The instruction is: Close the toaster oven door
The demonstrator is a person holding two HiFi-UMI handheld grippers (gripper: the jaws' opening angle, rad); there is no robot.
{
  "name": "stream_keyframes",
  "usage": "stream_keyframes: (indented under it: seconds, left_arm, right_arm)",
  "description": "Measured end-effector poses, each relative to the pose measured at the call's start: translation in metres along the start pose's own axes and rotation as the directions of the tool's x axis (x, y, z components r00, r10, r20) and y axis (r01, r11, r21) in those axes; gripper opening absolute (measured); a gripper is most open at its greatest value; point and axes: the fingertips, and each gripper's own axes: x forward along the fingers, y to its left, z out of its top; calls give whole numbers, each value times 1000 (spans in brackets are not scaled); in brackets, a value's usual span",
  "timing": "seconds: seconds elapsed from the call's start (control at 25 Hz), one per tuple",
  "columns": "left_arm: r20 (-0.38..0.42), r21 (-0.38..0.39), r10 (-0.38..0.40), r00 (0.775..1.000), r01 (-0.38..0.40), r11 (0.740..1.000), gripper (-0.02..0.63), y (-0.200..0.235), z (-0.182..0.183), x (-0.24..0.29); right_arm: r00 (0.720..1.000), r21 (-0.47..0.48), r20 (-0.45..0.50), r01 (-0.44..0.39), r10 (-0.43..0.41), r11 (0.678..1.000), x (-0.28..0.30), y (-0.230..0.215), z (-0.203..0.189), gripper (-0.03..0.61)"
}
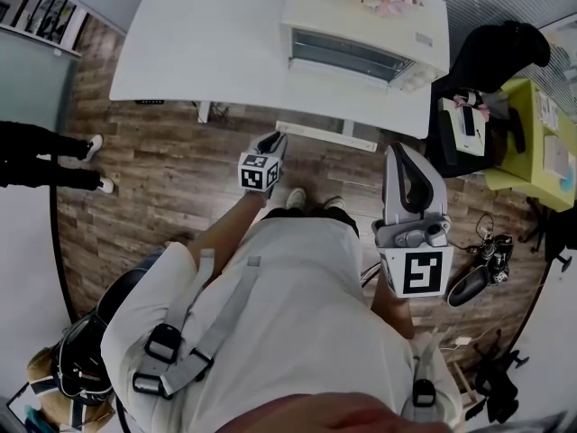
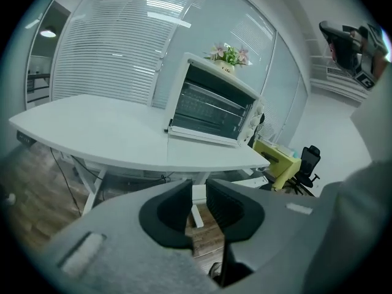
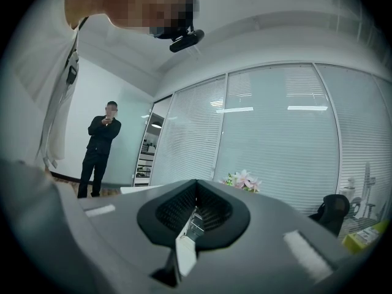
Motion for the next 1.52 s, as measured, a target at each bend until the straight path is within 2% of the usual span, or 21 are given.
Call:
stream_keyframes:
  seconds: [0.6,0.92,1.52]
  left_arm:
    - [-70,-10,28,997,-29,1000,86,15,-37,27]
    - [-110,-59,55,992,-61,996,102,28,-53,40]
    - [-99,-33,81,992,-85,996,117,37,-58,61]
  right_arm:
    - [1000,5,-4,13,-13,1000,-2,-5,-4,5]
    - [1000,7,-17,8,-8,1000,-3,-2,-6,5]
    - [1000,9,-23,15,-15,1000,-4,-3,-7,5]
